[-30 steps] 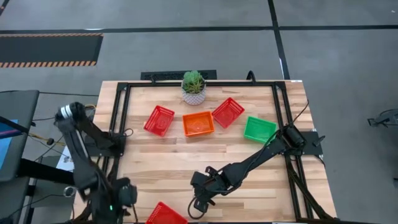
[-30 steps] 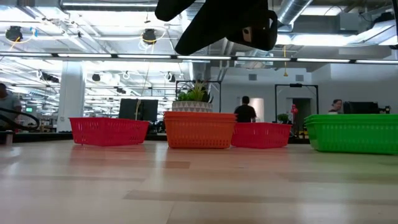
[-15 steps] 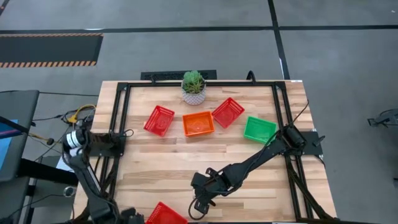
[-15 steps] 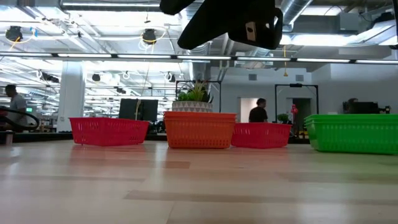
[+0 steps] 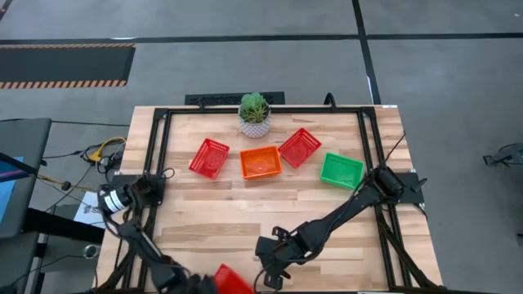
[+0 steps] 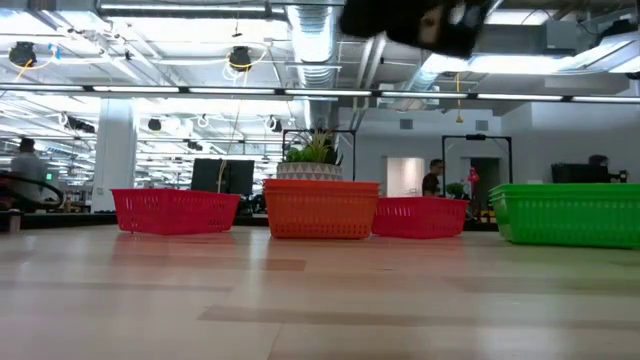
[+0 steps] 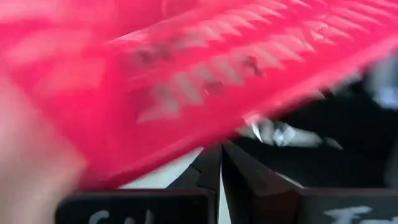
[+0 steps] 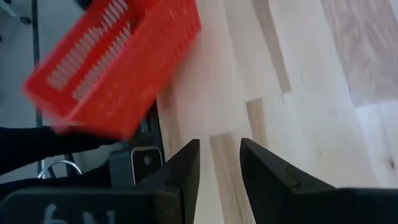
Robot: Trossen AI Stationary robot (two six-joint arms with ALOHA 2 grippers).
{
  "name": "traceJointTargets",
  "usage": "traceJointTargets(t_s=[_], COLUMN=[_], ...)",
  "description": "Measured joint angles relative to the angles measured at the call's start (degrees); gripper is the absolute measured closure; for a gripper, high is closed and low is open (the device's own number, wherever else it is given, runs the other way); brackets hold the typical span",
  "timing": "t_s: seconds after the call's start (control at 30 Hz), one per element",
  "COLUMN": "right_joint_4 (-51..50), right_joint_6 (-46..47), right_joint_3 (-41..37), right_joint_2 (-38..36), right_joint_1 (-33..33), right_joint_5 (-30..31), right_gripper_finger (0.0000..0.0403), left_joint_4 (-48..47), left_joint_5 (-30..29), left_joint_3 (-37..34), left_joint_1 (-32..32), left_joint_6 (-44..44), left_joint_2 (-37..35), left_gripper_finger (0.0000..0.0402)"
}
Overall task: Stack baskets by color
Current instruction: Stack the bottom red bin into the top right red bin
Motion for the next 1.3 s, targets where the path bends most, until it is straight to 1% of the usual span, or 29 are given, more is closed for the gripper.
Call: traceJointTargets(t_s=[0.1,0.17,0.27,0.33,0.5,0.6,0.73,0.8,0.83,0.93,1.0,1.07,1.13,1.2,1.3], right_joint_4=[-3.15,-8.84,-16.75,-22.95,-32.20,-35.54,-41.07,-45.48,-47.79,-52.73,-52.51,-52.34,-52.69,-52.33,-47.76], right_joint_6=[3.04,5.66,9.61,12.06,17.03,20.77,26.40,30.13,32.15,38.49,40.93,42.94,43.75,43.84,42.73], right_joint_3=[0.02,-0.04,0.02,0.00,0.00,0.00,0.04,0.02,0.01,-0.07,-0.70,-1.71,-3.10,-4.81,-8.88], right_joint_2=[-1.33,-3.08,-5.95,-7.98,-12.86,-14.86,-15.05,-13.91,-13.38,-12.47,-12.70,-13.20,-13.92,-14.13,-14.02], right_joint_1=[0.50,1.09,1.70,1.80,2.36,2.95,3.18,3.52,3.75,4.36,4.78,5.03,5.14,4.90,4.15], right_joint_5=[0.24,1.90,6.93,10.36,16.42,18.75,19.10,18.89,18.59,18.23,18.19,17.83,15.83,13.55,10.76], right_gripper_finger=[0.0267,0.0267,0.0267,0.0267,0.0267,0.0267,0.0267,0.0262,0.0258,0.0231,0.0206,0.0179,0.0156,0.0142,0.0135], left_joint_4=[-1.61,-2.61,-2.61,-1.20,3.30,4.46,3.68,0.06,-2.60,-12.43,-18.58,-23.07,-26.21,-28.99,-30.02], left_joint_5=[-2.71,-4.71,-6.15,-6.12,-5.25,-2.03,8.65,13.19,14.42,15.35,13.77,9.19,4.30,-0.76,-8.76], left_joint_3=[-0.04,-0.04,0.02,0.00,0.07,0.90,2.16,2.78,2.80,2.90,2.89,2.89,2.93,2.95,2.95], left_joint_1=[3.80,6.65,11.23,14.47,23.34,28.64,33.85,34.74,34.83,34.55,33.76,32.49,30.88,29.02,26.31], left_joint_6=[1.85,4.10,8.99,12.12,21.14,25.99,29.84,31.29,31.77,33.15,34.31,35.19,35.34,35.29,33.84], left_joint_2=[-0.33,-1.14,-1.47,-1.61,-2.17,-2.32,-3.16,-5.05,-6.70,-12.94,-17.84,-23.77,-29.48,-34.79,-42.19], left_gripper_finger=[0.0401,0.0401,0.0401,0.0401,0.0401,0.0401,0.0401,0.0401,0.0401,0.0402,0.0402,0.0401,0.0395,0.0379,0.0339])
